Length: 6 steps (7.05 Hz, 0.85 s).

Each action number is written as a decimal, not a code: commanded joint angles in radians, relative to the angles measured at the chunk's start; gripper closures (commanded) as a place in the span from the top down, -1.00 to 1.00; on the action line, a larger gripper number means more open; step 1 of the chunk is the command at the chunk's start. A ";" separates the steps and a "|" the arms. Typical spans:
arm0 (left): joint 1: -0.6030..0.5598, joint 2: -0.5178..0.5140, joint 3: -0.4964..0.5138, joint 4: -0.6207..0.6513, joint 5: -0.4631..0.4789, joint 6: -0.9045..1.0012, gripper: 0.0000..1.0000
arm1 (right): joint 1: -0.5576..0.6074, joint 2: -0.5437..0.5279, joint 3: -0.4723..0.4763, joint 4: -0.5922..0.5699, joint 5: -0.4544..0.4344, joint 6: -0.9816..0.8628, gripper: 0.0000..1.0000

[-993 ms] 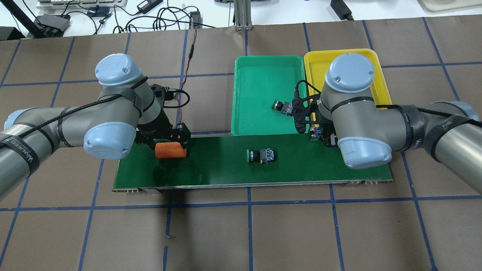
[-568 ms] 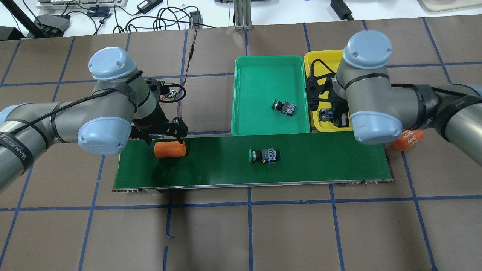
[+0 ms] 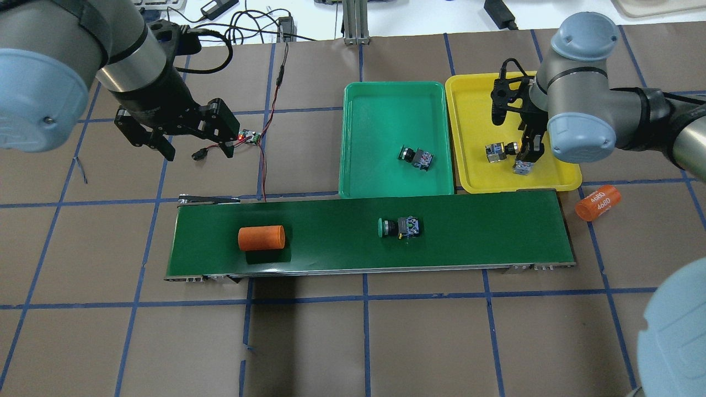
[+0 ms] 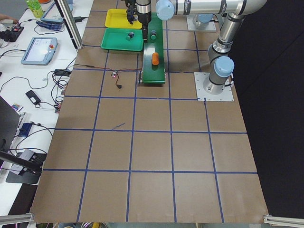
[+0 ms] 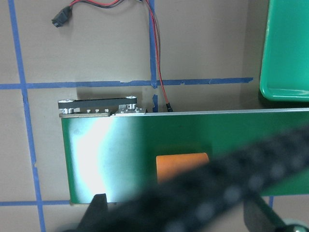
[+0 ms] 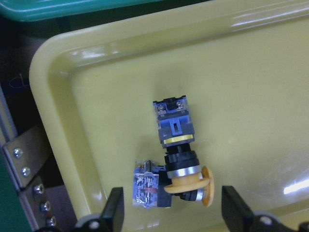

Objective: Sort buttons by color to trays
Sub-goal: 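Raise the left gripper off the belt while the right returns to the belt end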

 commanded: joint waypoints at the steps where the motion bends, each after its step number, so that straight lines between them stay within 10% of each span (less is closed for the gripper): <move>1: 0.004 0.027 0.000 -0.018 0.006 0.004 1.00 | 0.000 -0.092 0.032 0.104 0.104 -0.002 1.00; 4: 0.084 -0.005 0.026 -0.021 -0.011 0.038 1.00 | 0.032 -0.356 0.404 -0.070 0.101 0.008 1.00; 6: 0.085 -0.011 0.026 -0.023 -0.015 0.060 1.00 | 0.100 -0.363 0.453 -0.141 0.104 0.019 1.00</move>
